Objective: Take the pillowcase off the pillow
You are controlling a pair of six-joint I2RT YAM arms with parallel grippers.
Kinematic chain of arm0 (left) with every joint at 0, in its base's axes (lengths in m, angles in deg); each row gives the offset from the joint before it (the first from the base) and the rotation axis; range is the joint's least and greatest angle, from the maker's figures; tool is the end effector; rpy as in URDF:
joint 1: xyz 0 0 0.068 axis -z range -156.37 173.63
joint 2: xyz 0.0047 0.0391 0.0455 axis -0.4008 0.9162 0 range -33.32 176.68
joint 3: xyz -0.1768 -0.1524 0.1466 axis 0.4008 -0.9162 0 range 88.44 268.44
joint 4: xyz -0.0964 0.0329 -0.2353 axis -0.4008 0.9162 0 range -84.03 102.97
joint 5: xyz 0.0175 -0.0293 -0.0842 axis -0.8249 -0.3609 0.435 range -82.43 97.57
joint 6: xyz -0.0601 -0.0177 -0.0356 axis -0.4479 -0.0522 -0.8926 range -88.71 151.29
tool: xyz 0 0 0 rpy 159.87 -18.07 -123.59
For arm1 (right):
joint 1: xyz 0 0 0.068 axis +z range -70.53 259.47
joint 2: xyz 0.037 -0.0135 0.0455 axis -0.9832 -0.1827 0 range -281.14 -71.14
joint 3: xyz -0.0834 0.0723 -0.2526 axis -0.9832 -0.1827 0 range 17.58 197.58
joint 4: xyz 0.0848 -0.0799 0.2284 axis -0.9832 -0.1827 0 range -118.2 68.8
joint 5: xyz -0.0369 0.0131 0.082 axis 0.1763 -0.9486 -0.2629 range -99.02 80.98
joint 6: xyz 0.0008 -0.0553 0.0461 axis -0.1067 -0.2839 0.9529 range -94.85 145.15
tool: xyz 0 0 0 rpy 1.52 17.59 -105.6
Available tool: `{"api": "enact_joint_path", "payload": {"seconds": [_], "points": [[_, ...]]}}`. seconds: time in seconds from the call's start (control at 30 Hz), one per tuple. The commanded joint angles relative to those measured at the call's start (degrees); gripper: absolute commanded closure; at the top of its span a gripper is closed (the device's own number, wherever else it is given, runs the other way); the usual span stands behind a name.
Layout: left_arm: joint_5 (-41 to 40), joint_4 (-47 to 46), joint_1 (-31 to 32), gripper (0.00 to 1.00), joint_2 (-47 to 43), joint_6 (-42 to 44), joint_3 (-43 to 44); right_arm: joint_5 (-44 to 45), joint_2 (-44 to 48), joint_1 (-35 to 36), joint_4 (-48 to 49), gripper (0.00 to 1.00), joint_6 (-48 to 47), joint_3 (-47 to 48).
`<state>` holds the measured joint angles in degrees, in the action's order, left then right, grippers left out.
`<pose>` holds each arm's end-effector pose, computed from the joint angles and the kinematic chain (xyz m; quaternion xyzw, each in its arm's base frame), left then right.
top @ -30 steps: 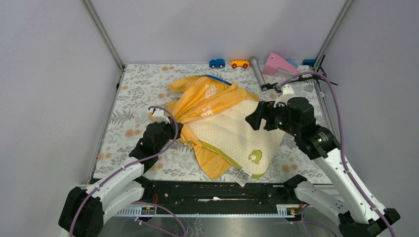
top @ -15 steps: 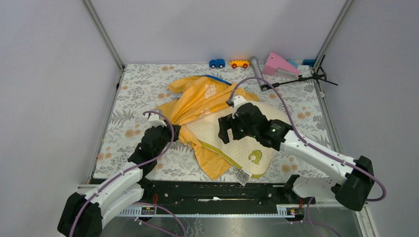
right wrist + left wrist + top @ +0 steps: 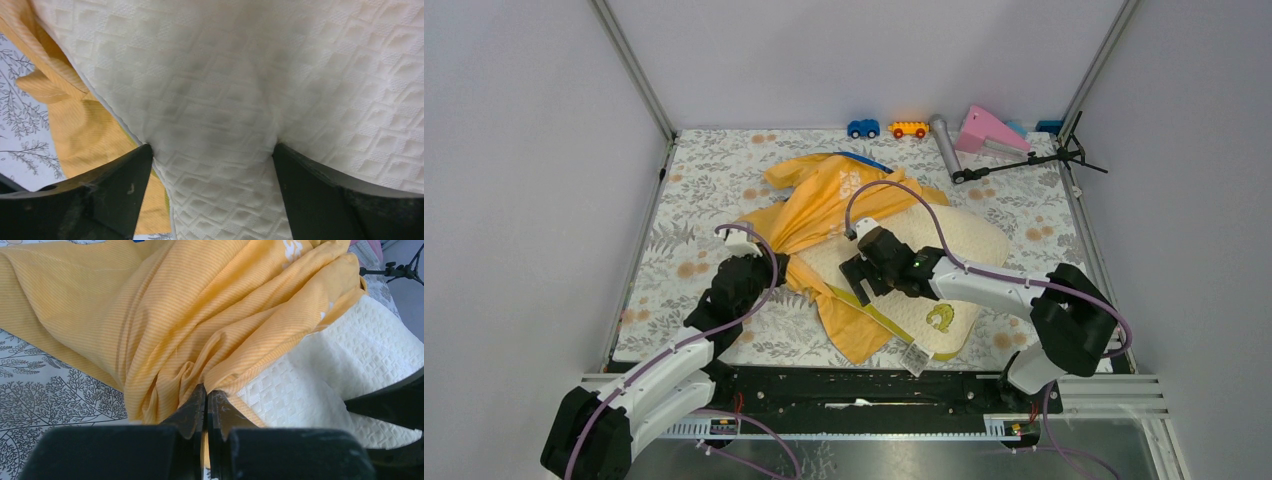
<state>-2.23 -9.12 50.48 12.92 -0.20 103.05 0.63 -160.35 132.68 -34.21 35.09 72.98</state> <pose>0.1813 -0.0803 0.1939 -0.0833 0.7958 -0.2307 0.5537 0.2114 0.2660 0.2002 -0.3128 0.8727 0.1253 0.3534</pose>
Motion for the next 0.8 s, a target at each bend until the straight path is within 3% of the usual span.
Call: {"api": "enact_joint_path", "payload": {"seconds": [0.0,0.07,0.1,0.37,0.5,0.67,0.77], "points": [[-3.69,-2.14,-0.22,1.00,-0.62,-0.14,1.12,3.59,2.34,0.32,-0.23,0.44,0.01,-1.99],[-4.36,-2.01,-0.22,1.00,-0.47,-0.24,1.20,5.29,5.80,0.31,0.87,0.97,1.35,-3.62],[-4.89,-1.86,-0.22,1.00,-0.33,-0.43,1.25,6.60,8.03,0.31,1.27,1.00,1.90,-4.47],[-18.28,5.76,-0.23,1.00,0.84,-5.78,2.86,24.93,30.48,0.15,2.76,1.00,3.83,-10.91],[-19.93,6.65,-0.22,1.00,1.46,-7.02,3.12,33.40,41.79,0.05,4.61,1.00,4.25,-14.41],[-22.05,8.00,-0.22,1.00,1.52,-7.97,3.53,38.14,52.08,0.05,7.78,1.00,4.01,-18.45],[-28.24,12.56,-0.22,1.00,0.42,-11.55,4.24,39.59,53.99,0.04,8.46,1.00,4.12,-19.74]]}}
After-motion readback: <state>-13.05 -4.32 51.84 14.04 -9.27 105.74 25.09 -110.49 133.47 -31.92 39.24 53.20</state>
